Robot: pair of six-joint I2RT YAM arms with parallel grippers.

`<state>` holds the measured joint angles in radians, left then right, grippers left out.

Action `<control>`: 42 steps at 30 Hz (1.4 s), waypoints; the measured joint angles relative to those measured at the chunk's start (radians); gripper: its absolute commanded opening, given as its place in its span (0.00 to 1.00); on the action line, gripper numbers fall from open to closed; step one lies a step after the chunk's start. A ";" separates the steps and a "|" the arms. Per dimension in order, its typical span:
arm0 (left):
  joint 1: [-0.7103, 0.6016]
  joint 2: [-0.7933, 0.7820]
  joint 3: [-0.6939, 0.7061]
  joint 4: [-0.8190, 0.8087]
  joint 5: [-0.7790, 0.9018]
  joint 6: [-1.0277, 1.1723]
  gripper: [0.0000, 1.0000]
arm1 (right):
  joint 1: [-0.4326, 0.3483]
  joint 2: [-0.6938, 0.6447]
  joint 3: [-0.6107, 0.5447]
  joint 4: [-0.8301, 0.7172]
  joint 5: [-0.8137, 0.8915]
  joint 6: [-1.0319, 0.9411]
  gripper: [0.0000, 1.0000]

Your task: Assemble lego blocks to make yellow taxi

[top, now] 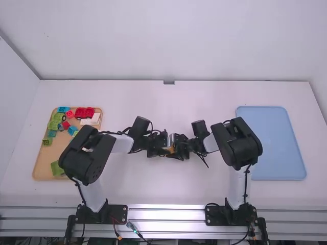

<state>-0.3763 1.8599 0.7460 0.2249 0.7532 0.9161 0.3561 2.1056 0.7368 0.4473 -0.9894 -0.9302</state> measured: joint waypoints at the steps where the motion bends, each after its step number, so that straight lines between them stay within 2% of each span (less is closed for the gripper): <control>1: 0.002 -0.006 0.000 -0.012 -0.003 0.000 0.43 | 0.000 0.000 0.000 0.000 0.000 0.000 0.63; 12: 0.080 -0.052 -0.013 -0.031 0.069 0.003 0.45 | 0.000 0.000 0.003 -0.002 -0.001 0.008 0.63; 19: 0.155 -0.105 -0.013 -0.097 0.153 0.062 0.53 | 0.000 0.000 0.003 0.000 0.003 0.019 0.64; 21: 0.217 -0.153 -0.013 -0.142 0.189 0.081 0.58 | 0.000 0.000 0.003 0.002 0.005 0.023 0.64; 22: 0.247 -0.172 -0.013 -0.154 0.201 0.087 0.84 | 0.000 0.000 0.003 0.003 0.005 0.023 0.64; 23: 0.269 -0.186 -0.013 -0.158 0.209 0.091 0.99 | 0.000 0.000 0.003 0.003 0.005 0.023 0.64; 26: 0.367 -0.236 -0.013 -0.154 0.233 0.068 0.99 | 0.000 0.000 0.003 0.010 0.006 0.030 0.59; 27: 0.401 -0.250 -0.013 -0.141 0.239 0.052 0.99 | 0.000 0.000 0.003 0.015 0.008 0.045 0.54; 29: 0.478 -0.272 -0.013 -0.101 0.247 -0.013 0.98 | 0.000 0.000 0.008 0.022 0.014 0.093 0.50; 34: 0.570 -0.278 -0.013 -0.065 0.248 -0.183 0.99 | -0.025 -0.007 0.060 -0.055 0.029 0.176 0.51; 36: 0.576 -0.278 -0.013 -0.061 0.249 -0.241 0.99 | -0.065 -0.051 0.077 -0.136 0.040 0.193 0.54; 42: 0.575 -0.278 -0.013 -0.048 0.249 -0.256 0.99 | -0.196 -0.254 0.105 -0.286 0.168 0.222 0.51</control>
<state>0.1989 1.5818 0.7326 0.1768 1.0023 0.6598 0.1604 1.8519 0.8417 0.1608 -0.8211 -0.7086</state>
